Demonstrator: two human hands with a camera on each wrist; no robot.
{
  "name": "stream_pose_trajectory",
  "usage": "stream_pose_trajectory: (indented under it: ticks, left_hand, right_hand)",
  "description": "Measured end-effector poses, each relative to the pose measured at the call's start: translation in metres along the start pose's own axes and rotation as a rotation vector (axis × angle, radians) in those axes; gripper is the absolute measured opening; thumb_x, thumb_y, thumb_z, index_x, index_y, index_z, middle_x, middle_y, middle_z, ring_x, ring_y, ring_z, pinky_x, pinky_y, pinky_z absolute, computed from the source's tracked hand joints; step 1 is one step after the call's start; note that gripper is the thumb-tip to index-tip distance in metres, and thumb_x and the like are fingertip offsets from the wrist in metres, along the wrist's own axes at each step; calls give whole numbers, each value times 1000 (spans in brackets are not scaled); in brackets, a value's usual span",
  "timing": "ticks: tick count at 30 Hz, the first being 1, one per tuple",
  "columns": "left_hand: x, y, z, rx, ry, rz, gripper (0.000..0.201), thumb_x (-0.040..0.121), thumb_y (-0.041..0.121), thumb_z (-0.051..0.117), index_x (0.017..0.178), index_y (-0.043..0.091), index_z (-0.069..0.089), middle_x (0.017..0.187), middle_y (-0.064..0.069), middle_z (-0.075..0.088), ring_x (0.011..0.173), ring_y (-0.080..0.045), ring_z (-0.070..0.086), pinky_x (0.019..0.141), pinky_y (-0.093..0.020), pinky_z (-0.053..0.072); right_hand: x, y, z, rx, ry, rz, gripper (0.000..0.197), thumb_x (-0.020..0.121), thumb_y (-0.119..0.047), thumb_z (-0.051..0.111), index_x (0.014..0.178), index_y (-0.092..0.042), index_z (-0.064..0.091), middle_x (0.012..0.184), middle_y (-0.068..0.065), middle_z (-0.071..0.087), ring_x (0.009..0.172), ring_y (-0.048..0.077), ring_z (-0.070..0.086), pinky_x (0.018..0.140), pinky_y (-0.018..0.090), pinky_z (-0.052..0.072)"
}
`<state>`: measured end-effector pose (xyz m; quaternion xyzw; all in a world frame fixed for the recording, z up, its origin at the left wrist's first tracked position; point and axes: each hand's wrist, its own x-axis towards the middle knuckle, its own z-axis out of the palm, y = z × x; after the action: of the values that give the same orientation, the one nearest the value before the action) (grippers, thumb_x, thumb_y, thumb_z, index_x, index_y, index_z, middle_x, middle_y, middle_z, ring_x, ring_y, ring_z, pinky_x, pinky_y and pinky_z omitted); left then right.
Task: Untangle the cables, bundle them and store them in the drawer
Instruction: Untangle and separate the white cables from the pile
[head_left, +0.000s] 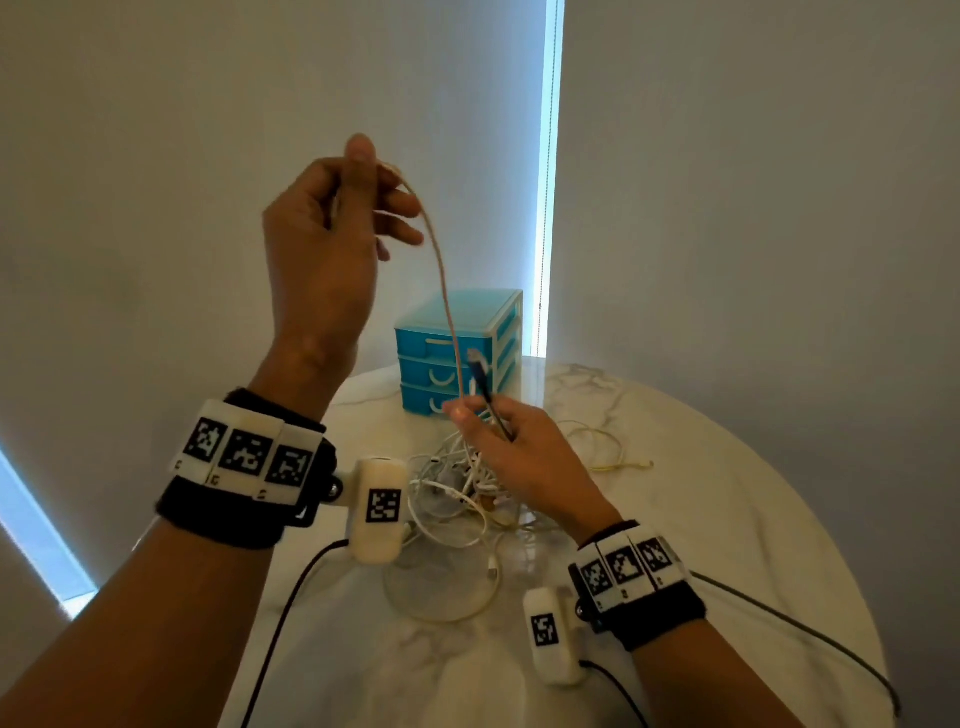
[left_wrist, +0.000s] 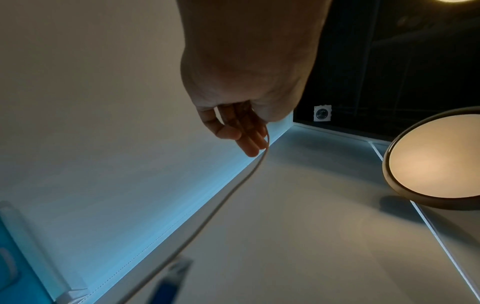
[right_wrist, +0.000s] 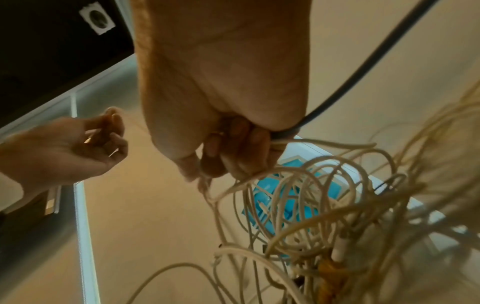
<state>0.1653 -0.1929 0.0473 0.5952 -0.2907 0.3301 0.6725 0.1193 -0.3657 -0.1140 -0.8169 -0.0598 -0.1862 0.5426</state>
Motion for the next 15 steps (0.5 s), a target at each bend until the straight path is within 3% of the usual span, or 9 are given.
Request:
stream_pose_trajectory:
  ticks: [2, 5, 7, 9, 11, 12, 13, 15]
  left_hand:
    - [10, 1, -8, -101, 119, -21, 34, 114, 38, 46, 100, 13, 65, 93, -4, 79, 81, -18, 75, 70, -29, 57]
    - [42, -10, -53, -450, 376, -190, 30, 114, 33, 45, 104, 10, 62, 91, -3, 79, 85, -21, 77, 83, -38, 65]
    - [60, -25, -97, -624, 488, -270, 28, 114, 24, 46, 104, 5, 63, 83, -4, 76, 72, -17, 75, 74, -33, 65]
    - [64, -34, -129, -354, 454, -270, 26, 111, 18, 43, 100, 7, 64, 73, 9, 65, 59, -3, 62, 62, -20, 55]
    - [54, -33, -129, -149, 397, -312, 26, 109, 24, 42, 88, 25, 58, 63, 13, 54, 53, -1, 50, 53, -18, 45]
    - [45, -28, -117, -102, 341, -311, 24, 108, 29, 46, 86, 28, 57, 65, 13, 55, 53, -2, 49, 51, -19, 41]
    - [35, -22, -101, -1, 242, -271, 21, 105, 35, 52, 87, 28, 59, 70, 12, 60, 55, -4, 51, 50, -18, 39]
    - [12, -23, -66, 300, -81, -187, 20, 97, 48, 66, 92, 29, 67, 89, 10, 72, 72, -7, 63, 60, -21, 45]
  right_hand:
    - [1, 10, -7, -119, 50, 59, 37, 99, -62, 65, 101, -27, 77, 78, -5, 74, 67, -1, 66, 66, 23, 52]
    - [-1, 23, -30, -215, 80, 138, 40, 85, -71, 75, 88, -31, 77, 80, -13, 77, 76, 0, 72, 68, 24, 52]
    - [-2, 29, -42, -220, 87, 167, 37, 78, -69, 81, 84, -32, 78, 79, -13, 77, 78, 2, 71, 71, 24, 54]
    - [-2, 33, -46, -263, 115, 166, 34, 79, -63, 84, 87, -30, 78, 81, -11, 77, 79, 4, 71, 73, 27, 57]
    - [-2, 34, -46, -309, 166, 142, 27, 82, -55, 83, 88, -29, 77, 83, -11, 76, 80, 5, 70, 73, 27, 56]
    - [-2, 34, -46, -311, 185, 128, 21, 84, -49, 83, 87, -29, 77, 82, -11, 76, 80, 4, 69, 72, 26, 55]
    - [-2, 34, -45, -294, 200, 114, 15, 85, -43, 82, 86, -29, 76, 82, -12, 75, 80, 4, 69, 72, 24, 54]
    - [-1, 37, -44, -238, 226, 92, 5, 86, -33, 81, 85, -31, 77, 83, -16, 76, 82, 0, 69, 74, 22, 52]
